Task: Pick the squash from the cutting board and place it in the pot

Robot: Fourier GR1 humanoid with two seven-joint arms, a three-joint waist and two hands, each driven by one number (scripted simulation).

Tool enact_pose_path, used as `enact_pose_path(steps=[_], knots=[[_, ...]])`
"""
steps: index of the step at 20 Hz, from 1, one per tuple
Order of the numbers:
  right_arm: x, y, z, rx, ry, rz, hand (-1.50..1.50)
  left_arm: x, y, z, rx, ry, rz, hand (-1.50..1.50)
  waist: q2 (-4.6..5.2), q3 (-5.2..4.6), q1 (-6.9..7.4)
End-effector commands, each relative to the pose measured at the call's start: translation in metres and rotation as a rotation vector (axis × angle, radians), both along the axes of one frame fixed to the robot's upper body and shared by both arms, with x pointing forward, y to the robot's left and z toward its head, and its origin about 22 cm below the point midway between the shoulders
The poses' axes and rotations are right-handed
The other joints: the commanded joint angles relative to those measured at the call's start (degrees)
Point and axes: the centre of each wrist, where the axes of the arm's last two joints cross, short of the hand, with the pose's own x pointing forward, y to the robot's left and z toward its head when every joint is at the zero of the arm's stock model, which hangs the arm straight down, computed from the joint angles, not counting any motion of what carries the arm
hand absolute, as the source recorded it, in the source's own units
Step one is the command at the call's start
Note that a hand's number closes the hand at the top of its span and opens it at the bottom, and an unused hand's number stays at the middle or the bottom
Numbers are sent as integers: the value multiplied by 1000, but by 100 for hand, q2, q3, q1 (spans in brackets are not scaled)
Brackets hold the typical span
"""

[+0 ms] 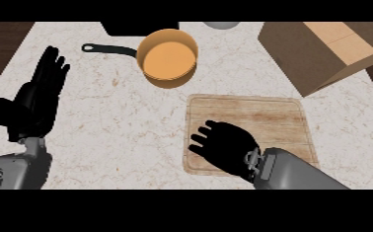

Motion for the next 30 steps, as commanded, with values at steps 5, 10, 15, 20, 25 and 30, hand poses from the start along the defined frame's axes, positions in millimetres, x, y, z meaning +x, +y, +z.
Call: enact_pose_path(steps=[5,10,15,20,25,30], knots=[[12,-8,-25,-24,-40,-19,-150,2,13,-10,5,-1,13,0,2,0,-4],[12,-12,-36,-31,-47,-20,-150,-5,-6,4,-5,-7,-4,0,-4,0,-2],[19,-23,-49,-50,-25,149,150,-9,-2,-4,-3,-7,3,0,3,1,26],[5,-22,-33,-57,-12,140,150,-15,9,1,-15,-12,1,0,-14,-1,-14],[14,-20,-48,-58,-12,154,150,9,-1,7,1,7,1,0,-3,0,-21],[19,52,-40,187,-9,-165,150,7,-9,5,-10,-13,-18,0,46,8,84]])
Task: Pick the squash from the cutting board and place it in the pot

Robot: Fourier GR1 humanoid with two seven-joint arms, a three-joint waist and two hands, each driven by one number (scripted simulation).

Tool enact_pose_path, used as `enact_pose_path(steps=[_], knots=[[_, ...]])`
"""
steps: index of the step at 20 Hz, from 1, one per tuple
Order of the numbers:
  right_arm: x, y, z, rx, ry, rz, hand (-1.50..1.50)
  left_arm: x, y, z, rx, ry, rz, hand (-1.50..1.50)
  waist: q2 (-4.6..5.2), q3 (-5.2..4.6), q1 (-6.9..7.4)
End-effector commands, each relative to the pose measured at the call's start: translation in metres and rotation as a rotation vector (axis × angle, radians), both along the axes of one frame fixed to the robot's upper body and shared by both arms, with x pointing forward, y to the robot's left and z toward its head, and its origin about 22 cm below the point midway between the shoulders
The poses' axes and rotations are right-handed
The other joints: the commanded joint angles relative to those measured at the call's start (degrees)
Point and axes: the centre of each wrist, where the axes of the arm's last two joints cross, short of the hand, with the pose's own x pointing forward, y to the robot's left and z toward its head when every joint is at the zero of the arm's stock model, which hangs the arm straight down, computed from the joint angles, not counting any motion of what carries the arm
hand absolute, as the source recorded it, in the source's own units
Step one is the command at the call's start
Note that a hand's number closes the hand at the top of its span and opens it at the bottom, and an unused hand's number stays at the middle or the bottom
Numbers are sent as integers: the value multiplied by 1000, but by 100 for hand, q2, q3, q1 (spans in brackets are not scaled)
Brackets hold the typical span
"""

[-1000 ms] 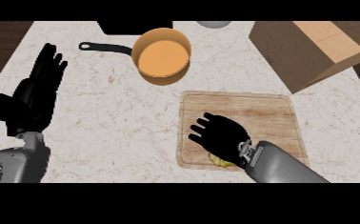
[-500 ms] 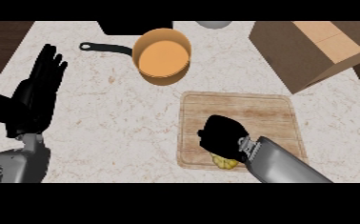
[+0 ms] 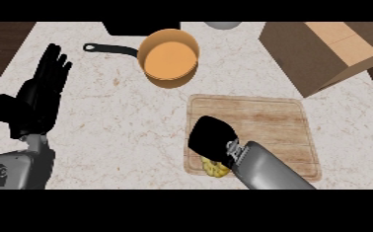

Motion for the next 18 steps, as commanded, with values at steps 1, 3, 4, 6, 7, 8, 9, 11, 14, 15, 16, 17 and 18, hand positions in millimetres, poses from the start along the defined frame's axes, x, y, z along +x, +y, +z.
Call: enact_pose_path(steps=[1,3,4,6,7,8,9,11,14,15,16,17,18], knots=[[2,21,6,164,36,-263,150,-1,2,0,6,3,0,0,18,14,74],[7,13,11,247,-1,-349,150,1,-1,1,1,-5,2,0,52,41,14],[10,11,14,272,-27,-402,150,1,-4,1,-1,-1,-16,0,46,40,75],[12,8,18,323,-54,-484,150,2,-8,1,-13,-9,-28,0,62,28,200],[13,7,20,349,-76,-534,150,2,-9,2,-2,-5,-37,0,51,33,284],[14,8,30,394,-103,-555,150,4,-10,2,-3,-8,-41,0,56,28,306],[15,8,38,439,-141,-593,150,3,-11,1,4,1,-52,0,20,32,343],[17,6,55,564,-220,-679,150,4,-13,2,3,-2,-61,0,-7,41,383],[19,9,81,706,-360,-803,150,5,-15,0,2,4,-69,0,-57,21,508],[18,11,93,784,-393,-819,150,7,-19,5,-7,-6,-86,0,-65,29,545],[18,14,100,827,-439,-860,150,8,-23,3,-5,-2,-102,0,-42,17,555],[17,18,111,875,-490,-888,150,10,-22,4,-3,6,-93,0,-40,7,578],[15,24,119,904,-535,-920,150,10,-24,3,5,7,-104,0,-69,-8,584]])
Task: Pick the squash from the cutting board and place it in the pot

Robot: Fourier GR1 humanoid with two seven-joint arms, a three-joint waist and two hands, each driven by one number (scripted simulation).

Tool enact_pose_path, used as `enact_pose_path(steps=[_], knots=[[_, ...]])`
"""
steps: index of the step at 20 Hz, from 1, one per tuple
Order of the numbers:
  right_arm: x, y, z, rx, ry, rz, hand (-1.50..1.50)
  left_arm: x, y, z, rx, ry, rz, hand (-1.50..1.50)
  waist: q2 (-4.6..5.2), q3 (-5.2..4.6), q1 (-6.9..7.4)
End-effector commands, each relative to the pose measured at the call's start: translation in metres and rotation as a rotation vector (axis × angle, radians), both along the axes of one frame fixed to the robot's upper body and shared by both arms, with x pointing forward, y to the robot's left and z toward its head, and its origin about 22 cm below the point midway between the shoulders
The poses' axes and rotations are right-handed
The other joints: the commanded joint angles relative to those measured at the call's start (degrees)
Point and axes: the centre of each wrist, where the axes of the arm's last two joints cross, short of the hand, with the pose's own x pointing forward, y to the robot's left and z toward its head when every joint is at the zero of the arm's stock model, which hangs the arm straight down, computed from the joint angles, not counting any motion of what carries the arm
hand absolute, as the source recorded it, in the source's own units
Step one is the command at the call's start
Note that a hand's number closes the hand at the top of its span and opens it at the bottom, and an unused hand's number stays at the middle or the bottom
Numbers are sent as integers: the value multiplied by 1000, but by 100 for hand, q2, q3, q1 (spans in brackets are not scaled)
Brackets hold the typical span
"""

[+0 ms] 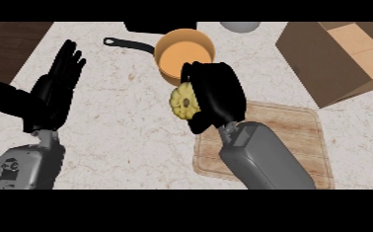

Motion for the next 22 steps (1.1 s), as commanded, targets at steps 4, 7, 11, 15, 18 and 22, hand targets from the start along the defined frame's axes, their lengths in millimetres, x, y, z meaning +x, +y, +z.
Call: enact_pose_path(steps=[4,7,11,15,18,22], knots=[[-4,28,60,261,-258,-303,150,4,-15,-2,6,14,-55,0,10,-48,221],[-1,48,69,286,-310,-414,150,6,-23,-2,10,-1,-67,0,51,-58,297],[6,69,89,353,-340,-518,150,14,-23,6,20,-15,-64,0,106,-52,311],[14,80,100,407,-332,-557,150,17,-29,4,8,-16,-77,0,125,-48,264],[30,82,102,414,-320,-595,150,20,-27,11,16,-28,-69,0,162,-45,297],[50,82,95,421,-310,-638,150,18,-35,1,5,-24,-61,0,178,-43,210]])
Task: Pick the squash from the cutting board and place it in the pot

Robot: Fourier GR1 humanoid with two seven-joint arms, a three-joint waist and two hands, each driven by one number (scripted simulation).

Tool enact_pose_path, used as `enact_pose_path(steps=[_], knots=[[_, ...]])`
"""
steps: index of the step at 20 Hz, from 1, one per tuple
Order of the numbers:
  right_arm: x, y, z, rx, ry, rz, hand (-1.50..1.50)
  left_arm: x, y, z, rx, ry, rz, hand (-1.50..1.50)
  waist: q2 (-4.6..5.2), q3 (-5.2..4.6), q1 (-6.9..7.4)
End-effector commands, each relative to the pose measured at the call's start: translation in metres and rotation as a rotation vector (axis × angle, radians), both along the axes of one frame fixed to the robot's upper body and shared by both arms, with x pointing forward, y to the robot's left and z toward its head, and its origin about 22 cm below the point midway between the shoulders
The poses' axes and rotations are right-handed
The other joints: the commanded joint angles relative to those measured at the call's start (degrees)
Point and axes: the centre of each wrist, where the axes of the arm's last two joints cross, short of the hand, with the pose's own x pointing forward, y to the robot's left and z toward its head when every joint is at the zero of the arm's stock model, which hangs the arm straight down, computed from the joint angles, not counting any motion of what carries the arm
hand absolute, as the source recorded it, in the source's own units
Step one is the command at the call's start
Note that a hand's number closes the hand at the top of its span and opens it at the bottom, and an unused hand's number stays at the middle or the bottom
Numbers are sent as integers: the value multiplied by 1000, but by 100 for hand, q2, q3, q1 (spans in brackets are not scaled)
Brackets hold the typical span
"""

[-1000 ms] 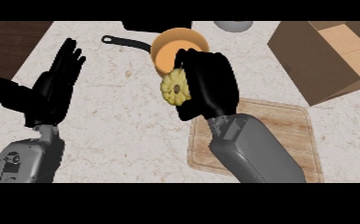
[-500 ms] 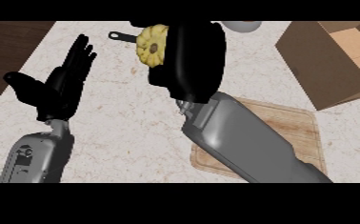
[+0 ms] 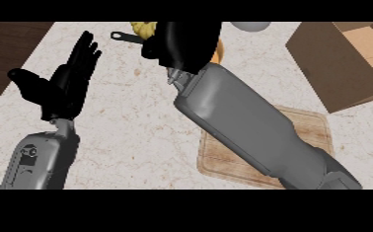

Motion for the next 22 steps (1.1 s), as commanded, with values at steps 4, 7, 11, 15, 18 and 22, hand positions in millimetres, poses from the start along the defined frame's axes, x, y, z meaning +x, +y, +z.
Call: enact_pose_path(steps=[4,7,11,15,18,22], knots=[[28,8,-15,130,8,-163,150,-11,11,-16,11,5,33,0,-10,2,-134],[49,6,-36,-131,28,-311,150,-3,17,-3,2,24,41,0,-24,-2,-259],[66,2,-44,-154,63,-369,150,-1,13,-3,2,-6,39,0,34,3,-176],[80,-13,-66,-141,98,-367,150,-8,13,-5,18,7,45,0,32,16,-210],[80,-22,-82,-64,170,-327,150,3,10,7,-6,-6,40,0,39,22,-270],[90,-42,-94,107,262,-358,-150,-4,20,5,-11,-8,45,0,28,29,-243]])
